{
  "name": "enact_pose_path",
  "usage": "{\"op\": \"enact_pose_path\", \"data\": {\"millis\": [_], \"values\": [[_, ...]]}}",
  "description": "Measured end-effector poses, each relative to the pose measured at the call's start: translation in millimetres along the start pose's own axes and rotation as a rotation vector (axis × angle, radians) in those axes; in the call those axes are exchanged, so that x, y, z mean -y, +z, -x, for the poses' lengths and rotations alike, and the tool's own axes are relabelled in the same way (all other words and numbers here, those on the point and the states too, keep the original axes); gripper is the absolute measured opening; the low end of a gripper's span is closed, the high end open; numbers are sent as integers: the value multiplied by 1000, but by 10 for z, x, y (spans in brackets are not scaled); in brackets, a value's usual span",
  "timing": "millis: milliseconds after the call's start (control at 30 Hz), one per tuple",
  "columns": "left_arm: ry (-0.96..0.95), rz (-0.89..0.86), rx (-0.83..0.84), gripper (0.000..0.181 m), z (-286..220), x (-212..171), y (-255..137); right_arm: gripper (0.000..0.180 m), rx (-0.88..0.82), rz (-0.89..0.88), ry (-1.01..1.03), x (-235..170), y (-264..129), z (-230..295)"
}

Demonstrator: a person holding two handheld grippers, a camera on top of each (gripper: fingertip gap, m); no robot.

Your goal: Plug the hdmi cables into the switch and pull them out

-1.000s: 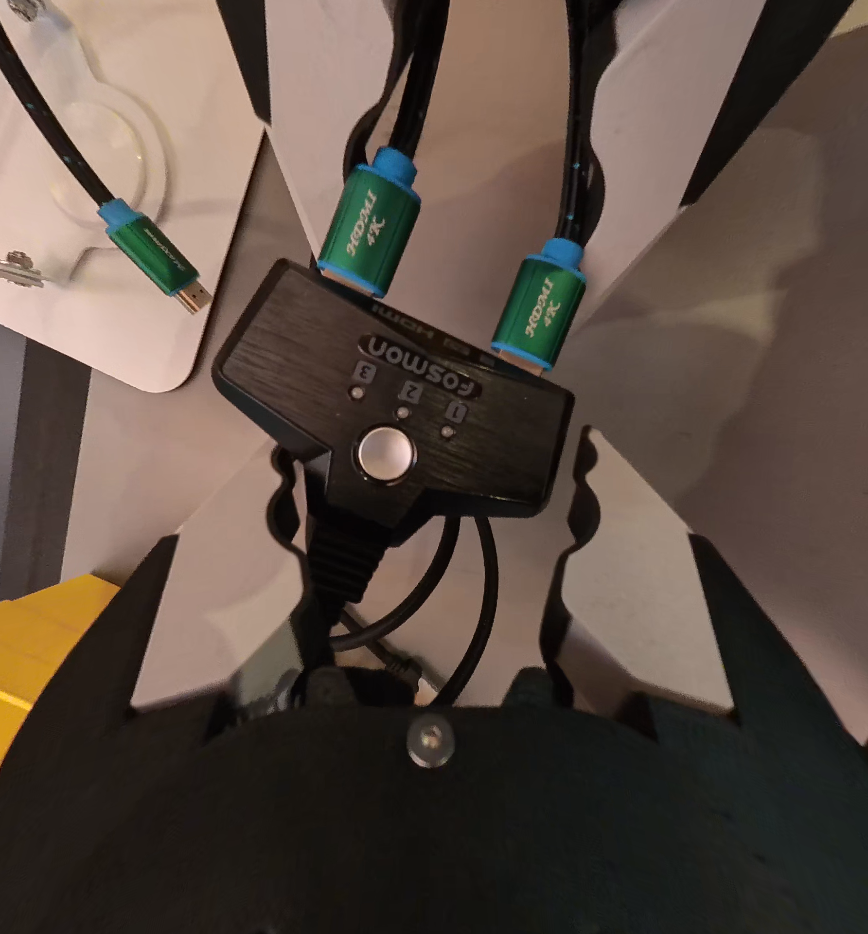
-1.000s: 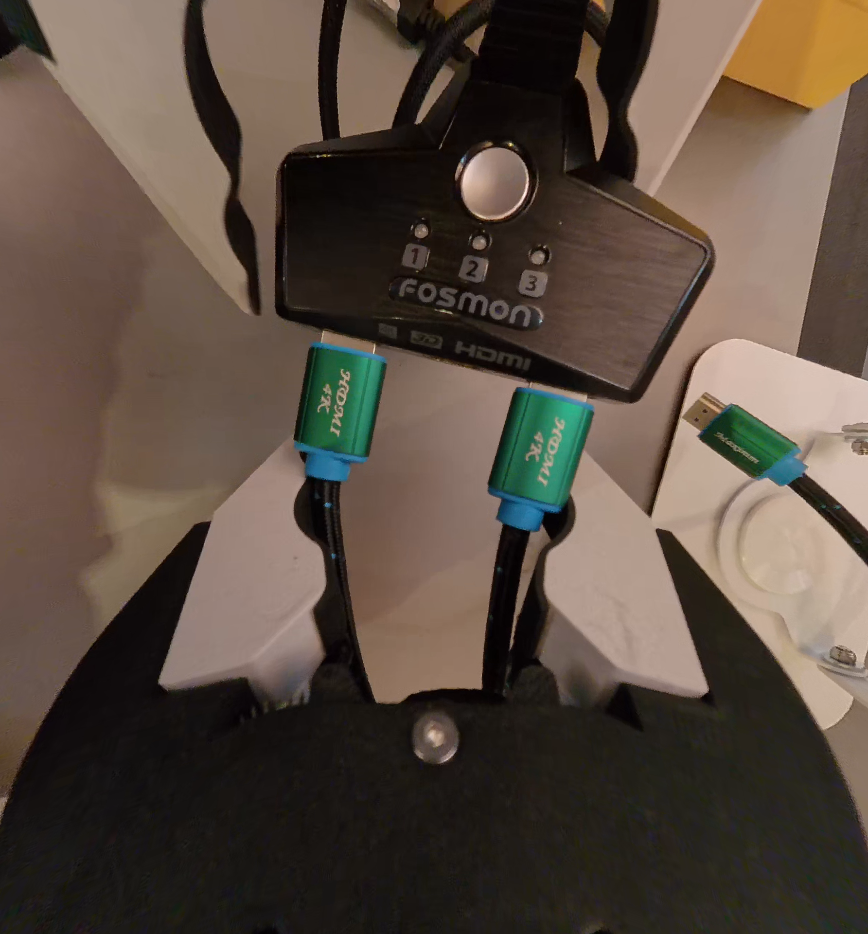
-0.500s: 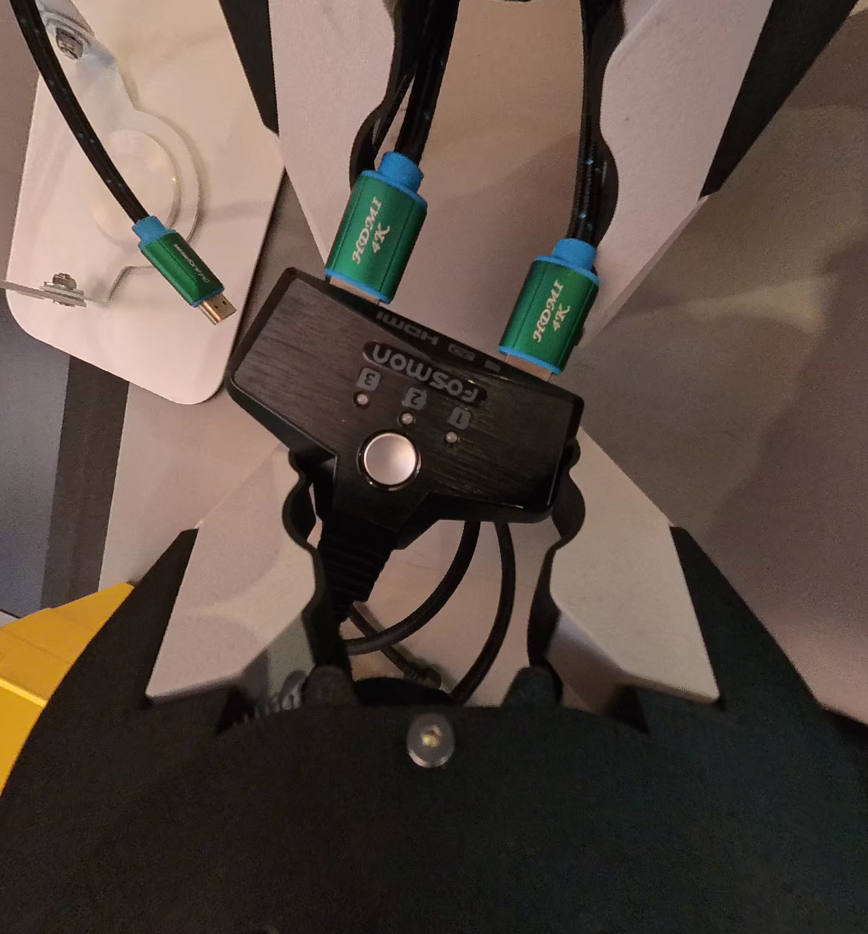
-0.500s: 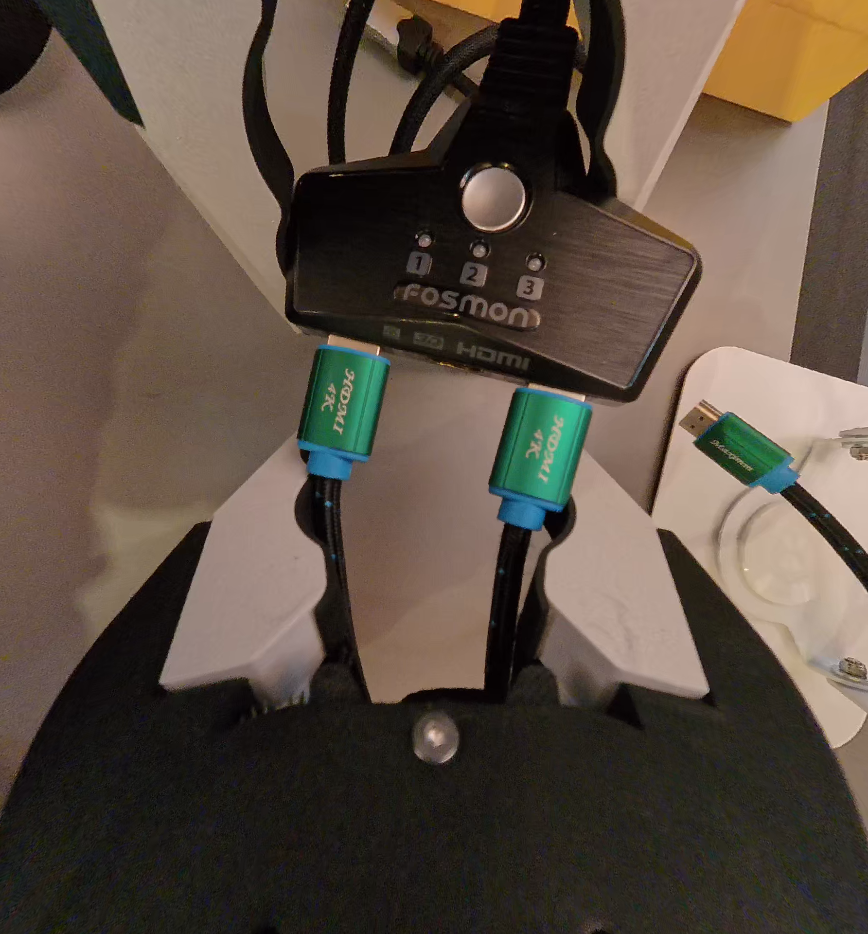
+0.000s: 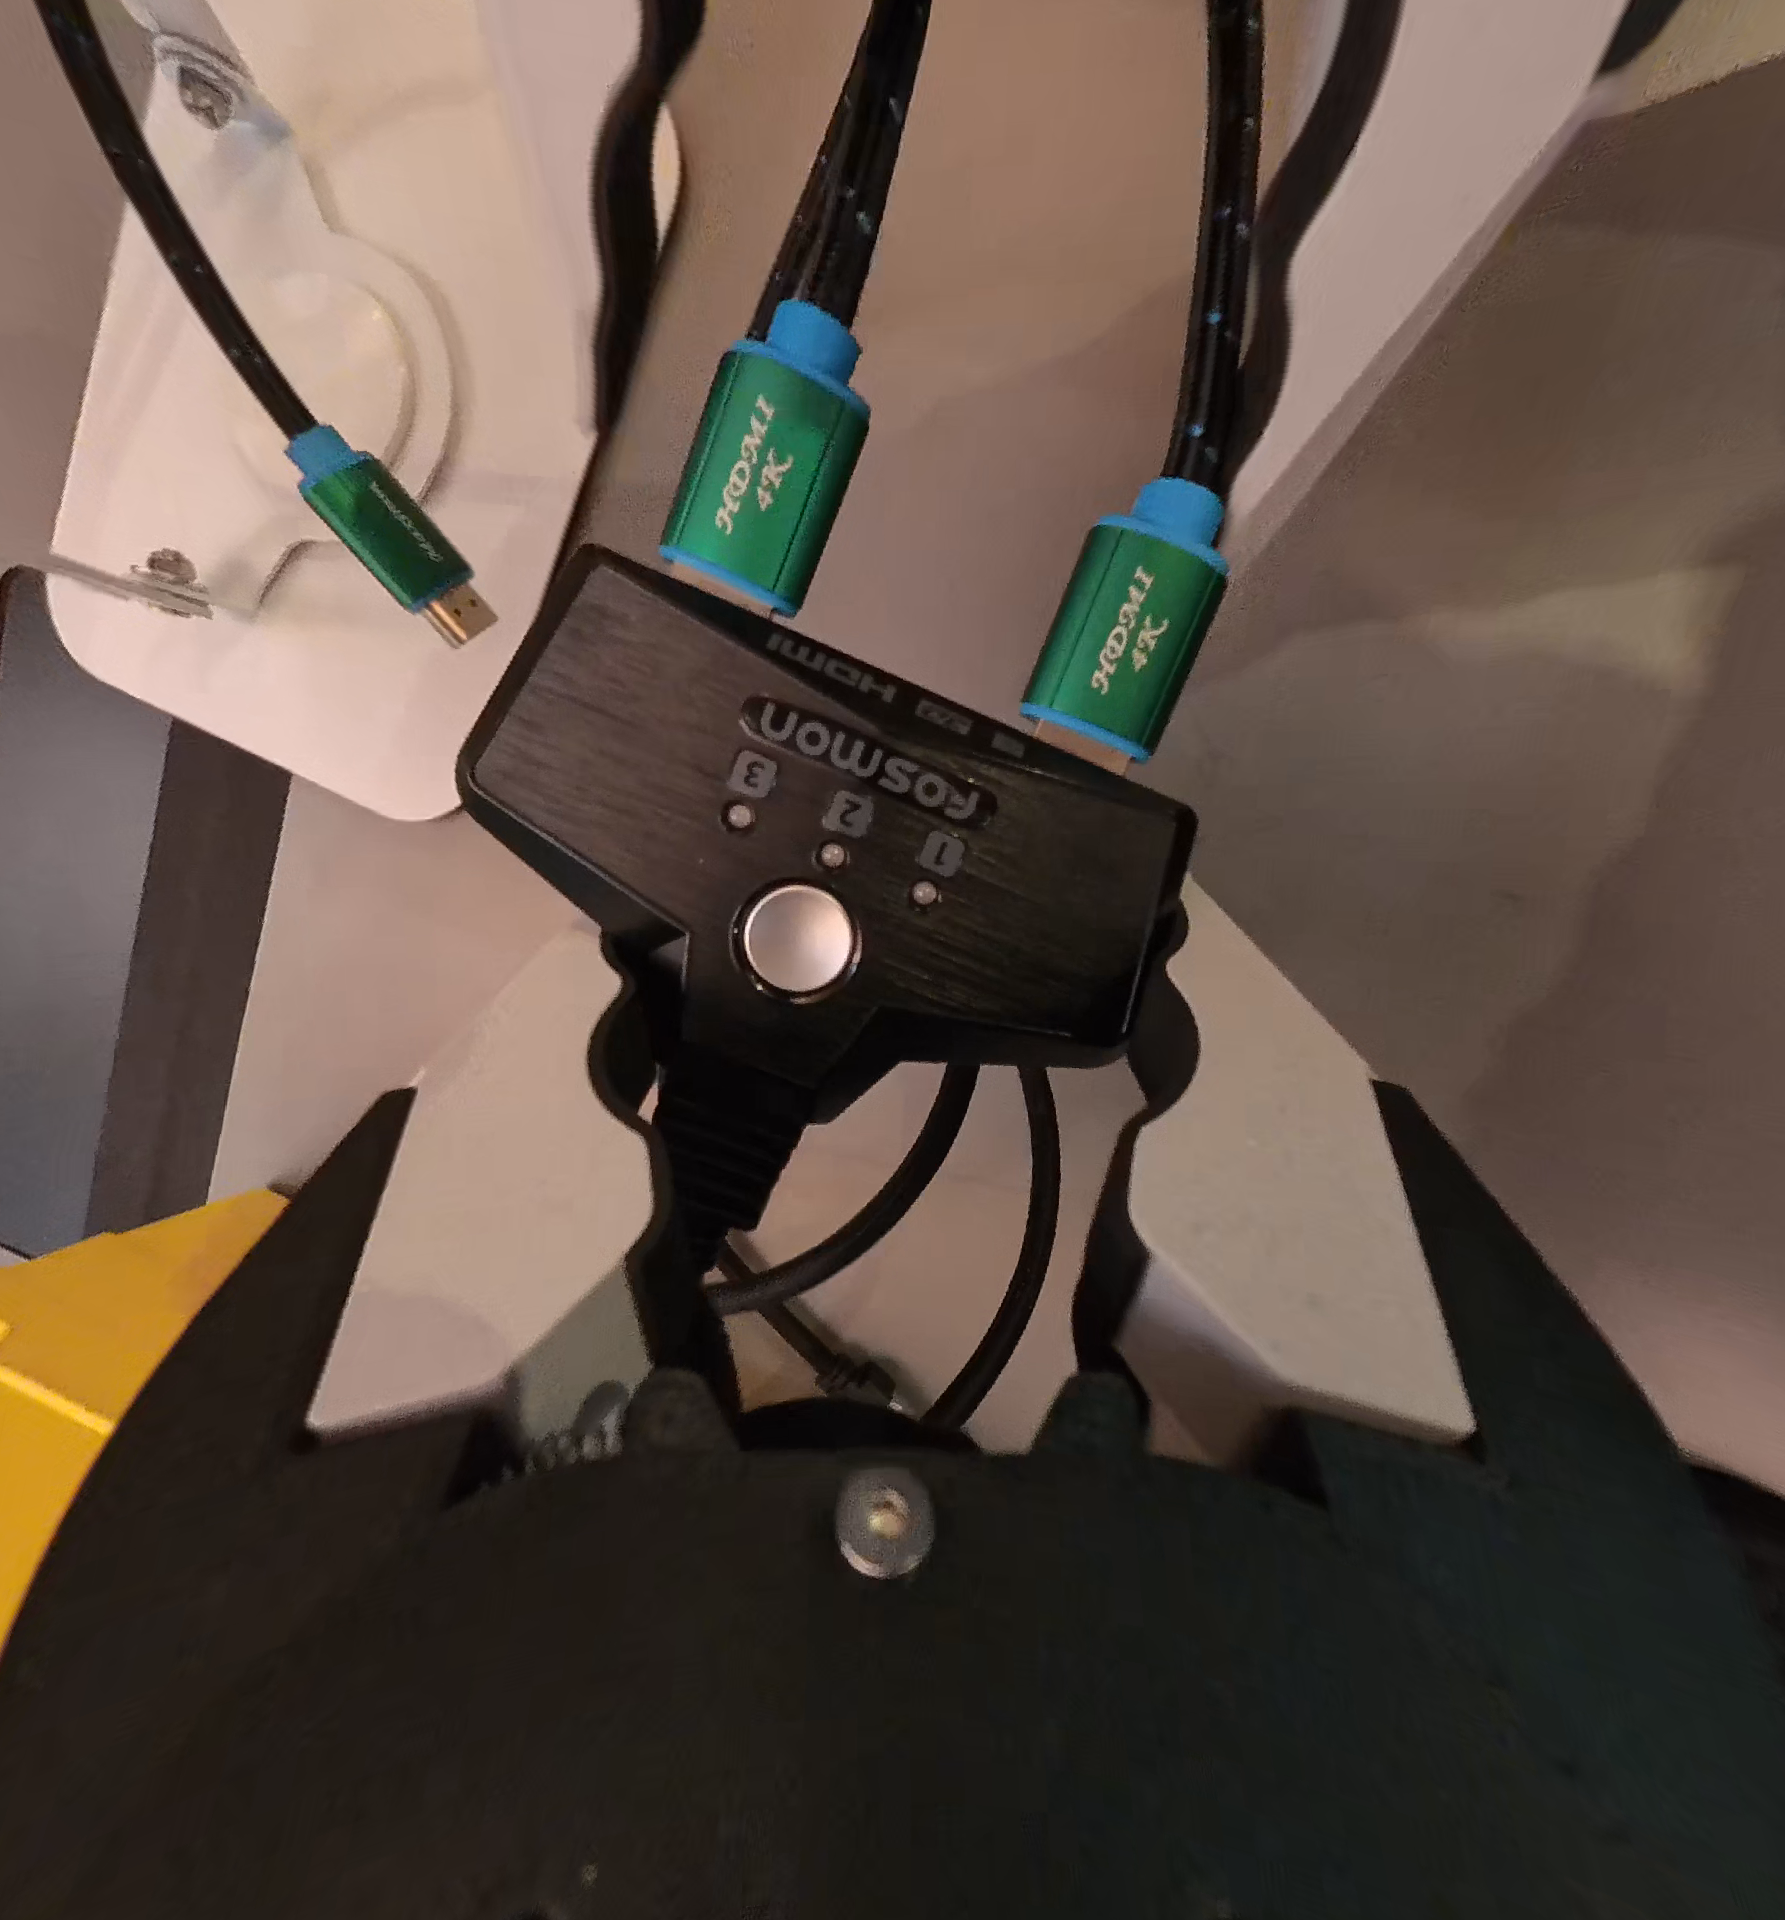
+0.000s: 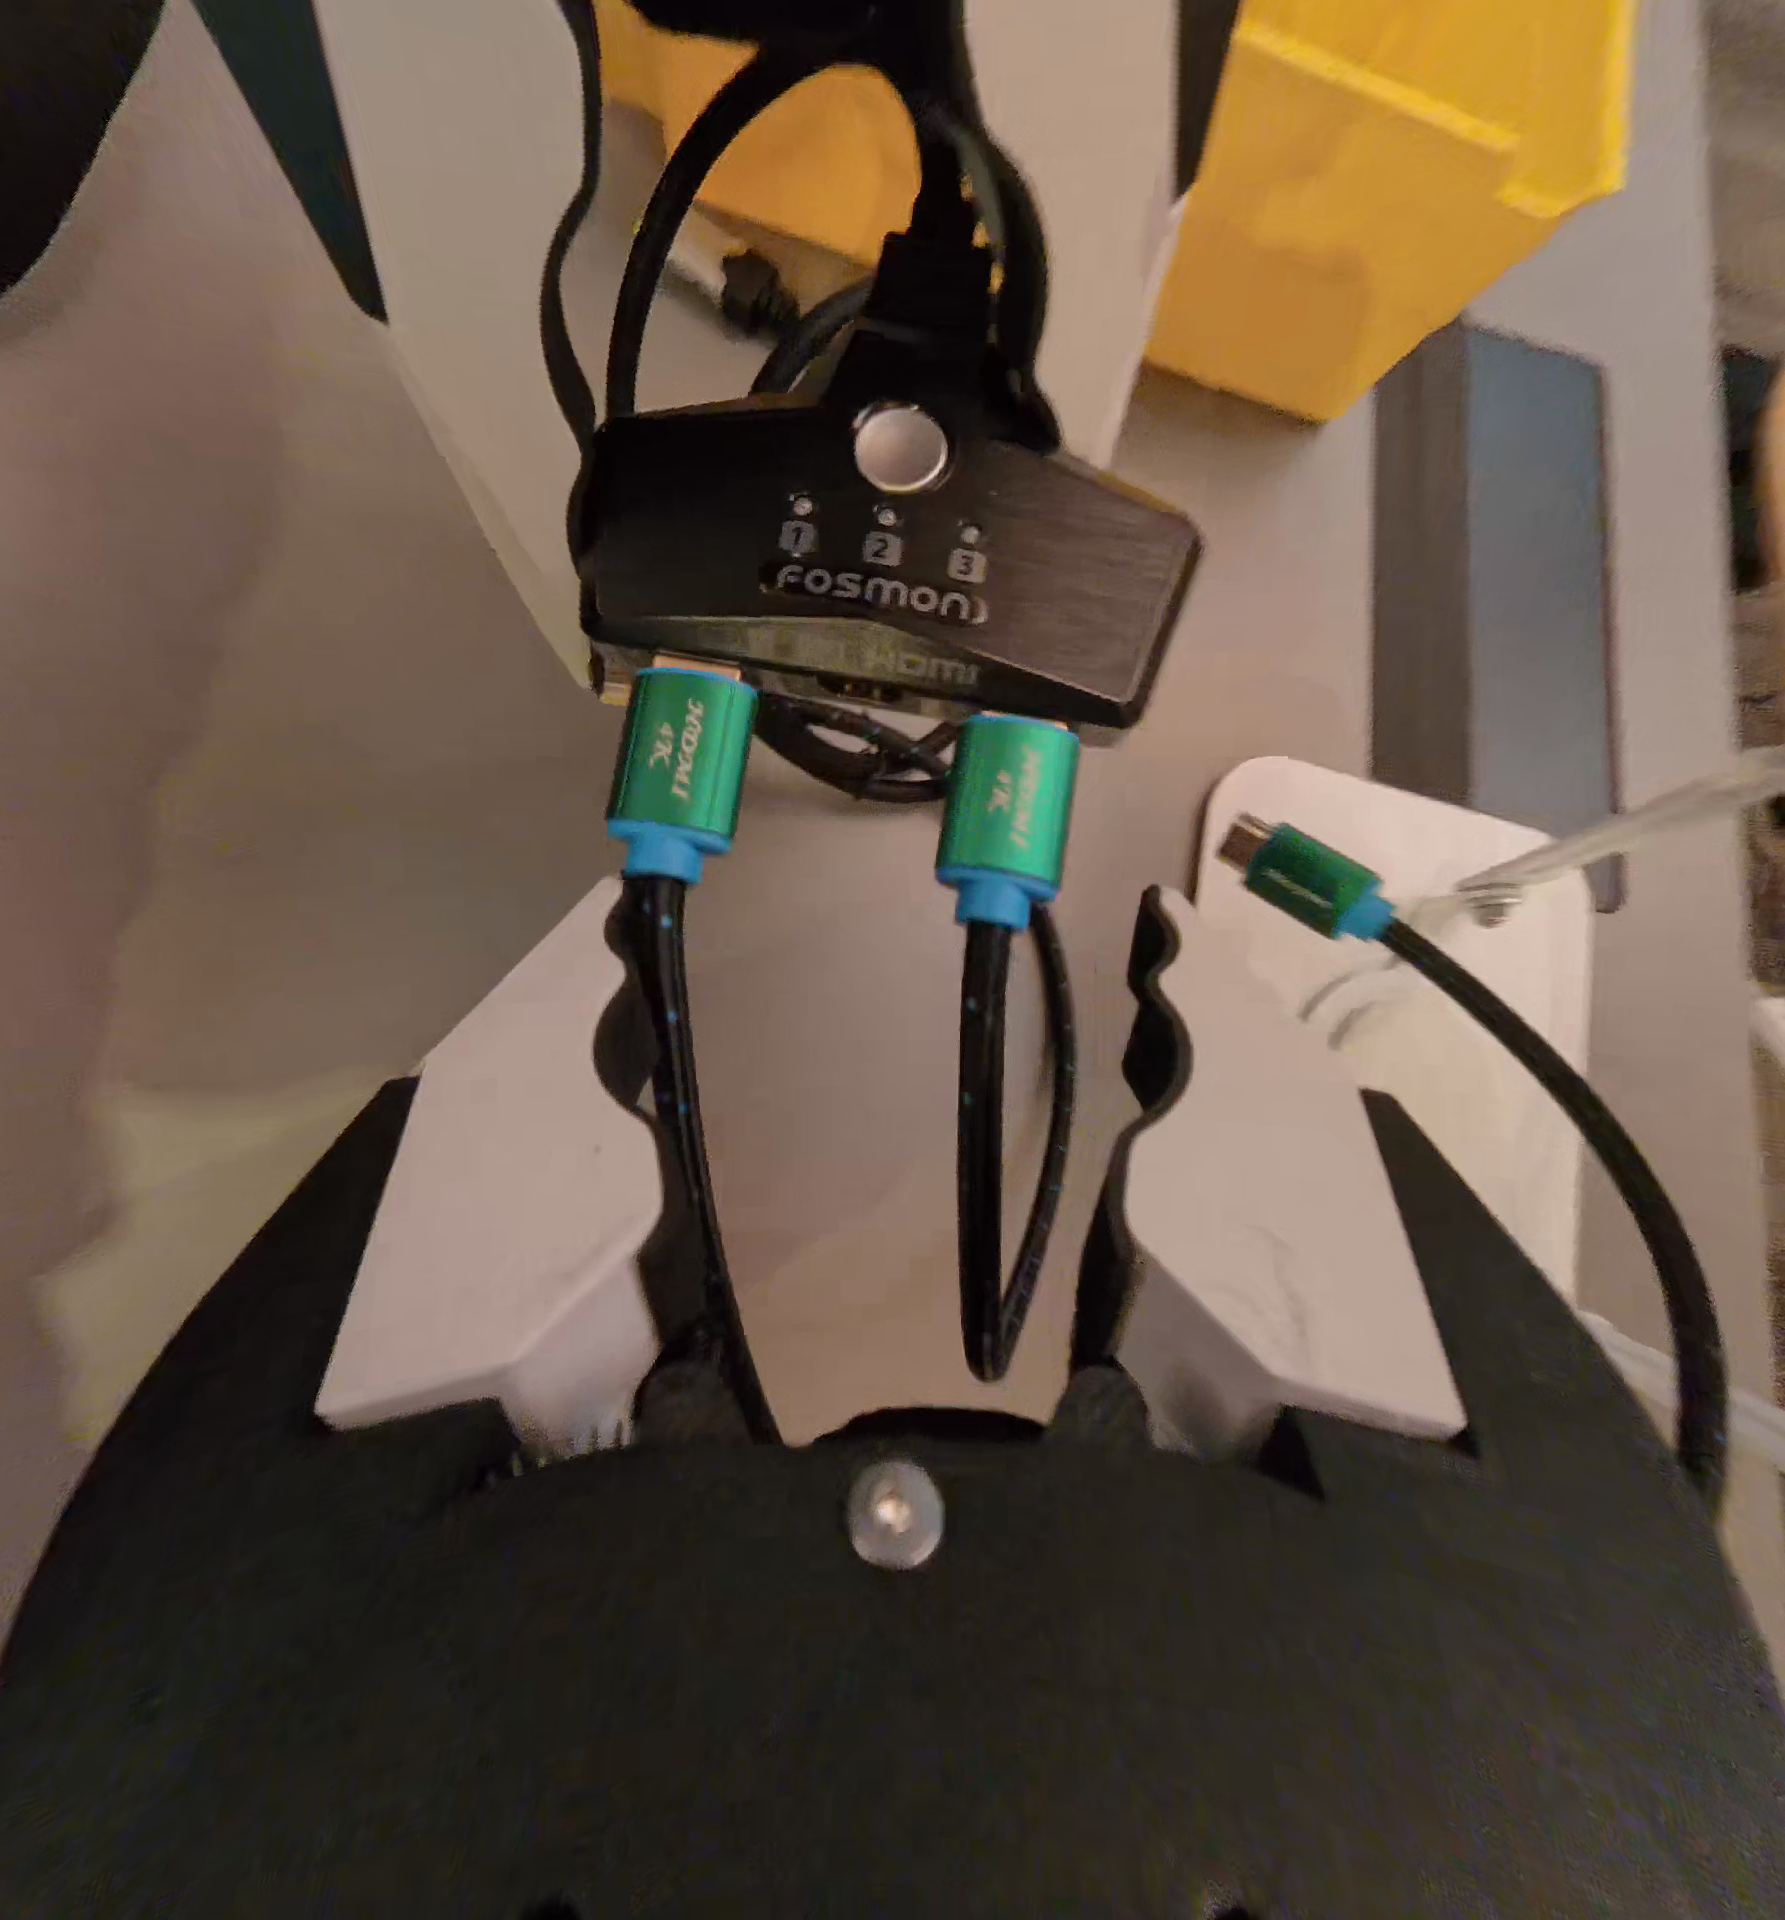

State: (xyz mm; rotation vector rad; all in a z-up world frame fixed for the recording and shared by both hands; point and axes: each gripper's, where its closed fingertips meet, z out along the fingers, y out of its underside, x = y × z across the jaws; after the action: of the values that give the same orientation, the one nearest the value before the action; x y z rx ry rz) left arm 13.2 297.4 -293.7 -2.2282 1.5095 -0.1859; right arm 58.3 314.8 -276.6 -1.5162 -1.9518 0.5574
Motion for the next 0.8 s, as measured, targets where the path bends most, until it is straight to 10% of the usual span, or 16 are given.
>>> {"op": "enact_pose_path", "data": {"millis": [33, 367, 800], "values": [[-13, -14, 0, 93, 19, 5, -17, 87, -9, -27, 0, 38, -72, -13], [-91, -86, -43, 93, 105, 28, -175, 38, 146, -256, -98, 407, -598, 399], [-111, -90, -46, 92, 145, 38, -260, 54, 81, -273, 44, 497, -295, 128]]}}
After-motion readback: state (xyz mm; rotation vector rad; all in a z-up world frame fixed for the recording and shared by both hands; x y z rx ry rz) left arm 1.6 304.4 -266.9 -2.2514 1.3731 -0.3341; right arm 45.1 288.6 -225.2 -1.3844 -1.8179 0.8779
